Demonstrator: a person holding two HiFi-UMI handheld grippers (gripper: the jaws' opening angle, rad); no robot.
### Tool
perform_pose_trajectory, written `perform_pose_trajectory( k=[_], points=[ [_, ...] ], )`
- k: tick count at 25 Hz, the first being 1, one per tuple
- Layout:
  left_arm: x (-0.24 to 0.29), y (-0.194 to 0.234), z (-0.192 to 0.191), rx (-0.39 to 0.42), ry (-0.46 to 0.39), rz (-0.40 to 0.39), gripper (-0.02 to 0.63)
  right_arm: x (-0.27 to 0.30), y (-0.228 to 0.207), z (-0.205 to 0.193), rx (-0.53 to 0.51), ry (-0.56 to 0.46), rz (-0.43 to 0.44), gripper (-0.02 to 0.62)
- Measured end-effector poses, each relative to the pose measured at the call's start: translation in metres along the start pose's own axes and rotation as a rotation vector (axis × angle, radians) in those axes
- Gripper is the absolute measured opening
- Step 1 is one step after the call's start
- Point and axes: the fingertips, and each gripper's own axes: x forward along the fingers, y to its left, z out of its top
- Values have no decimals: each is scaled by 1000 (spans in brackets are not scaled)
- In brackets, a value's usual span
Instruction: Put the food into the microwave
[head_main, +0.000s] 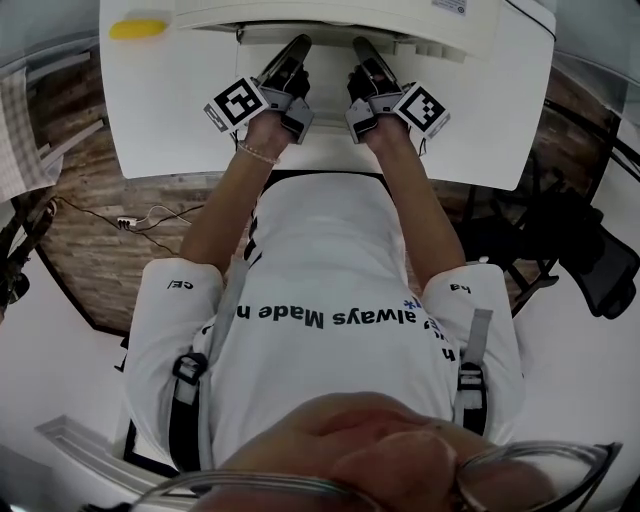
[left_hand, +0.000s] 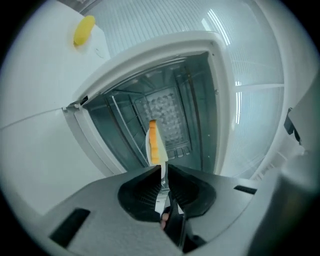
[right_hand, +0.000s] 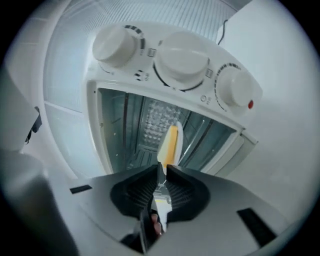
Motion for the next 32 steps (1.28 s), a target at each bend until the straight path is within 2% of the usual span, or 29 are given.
perform_pose_trajectory(
  k=[7, 11, 14, 19, 26, 32],
  points=[
    [-18, -36, 1, 153, 10, -30, 34, -24, 40, 11, -223, 2, 32, 40],
    [-28, -64, -2, 289, 17, -55, 28, -39, 65, 15, -333, -5, 62, 35],
    [-40, -89, -3, 391, 11, -75, 26, -53, 84, 16, -466, -2, 72, 34],
    [-54, -114, -1, 570, -8, -70, 26, -71, 107, 18, -732, 8, 45, 34],
    [-78, -148, 7, 797, -65, -41, 26, -98, 142, 26, -977, -19, -9, 34],
    [-98, -192, 21, 920, -145, -45, 26, -118, 187, 29, -1171, -51, -26, 34]
  ],
)
